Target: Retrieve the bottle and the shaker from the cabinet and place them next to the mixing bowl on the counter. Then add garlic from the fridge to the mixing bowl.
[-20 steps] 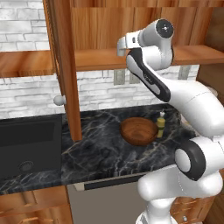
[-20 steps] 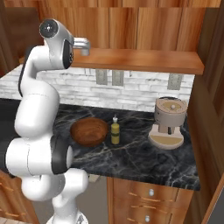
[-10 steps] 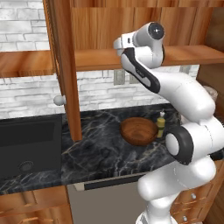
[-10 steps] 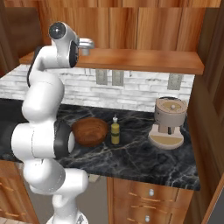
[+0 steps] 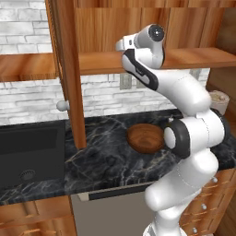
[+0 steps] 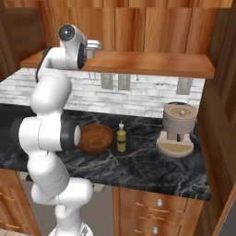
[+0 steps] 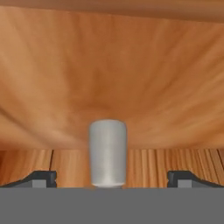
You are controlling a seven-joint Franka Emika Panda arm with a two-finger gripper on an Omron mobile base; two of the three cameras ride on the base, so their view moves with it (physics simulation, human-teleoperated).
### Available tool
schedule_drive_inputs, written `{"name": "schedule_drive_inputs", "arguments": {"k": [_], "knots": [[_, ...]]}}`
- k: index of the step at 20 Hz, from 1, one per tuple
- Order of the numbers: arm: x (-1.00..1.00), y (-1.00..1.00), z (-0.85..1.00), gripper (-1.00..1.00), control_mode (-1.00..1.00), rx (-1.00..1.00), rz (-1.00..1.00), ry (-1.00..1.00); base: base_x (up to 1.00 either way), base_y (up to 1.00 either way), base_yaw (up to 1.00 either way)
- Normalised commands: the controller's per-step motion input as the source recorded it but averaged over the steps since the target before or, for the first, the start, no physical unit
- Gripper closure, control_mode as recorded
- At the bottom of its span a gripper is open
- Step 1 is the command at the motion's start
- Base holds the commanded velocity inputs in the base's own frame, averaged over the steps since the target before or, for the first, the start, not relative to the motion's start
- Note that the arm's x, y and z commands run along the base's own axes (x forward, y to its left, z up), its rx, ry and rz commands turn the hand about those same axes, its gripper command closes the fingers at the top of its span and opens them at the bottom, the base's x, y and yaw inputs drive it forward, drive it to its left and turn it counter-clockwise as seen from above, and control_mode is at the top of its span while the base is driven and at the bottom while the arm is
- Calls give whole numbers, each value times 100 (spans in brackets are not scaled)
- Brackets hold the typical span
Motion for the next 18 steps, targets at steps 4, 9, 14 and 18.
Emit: {"name": "schedule_drive_inputs", "arguments": {"k": [4, 9, 14, 18], "knots": [[45, 19, -7, -100, -100, -3, 0, 0, 0, 0, 0], [42, 2, -7, -100, -100, -1, 0, 0, 0, 0, 0], [30, 0, -4, -100, -100, 0, 0, 0, 0, 0, 0], [27, 0, -2, -100, -100, 0, 0, 0, 0, 0, 0]]}}
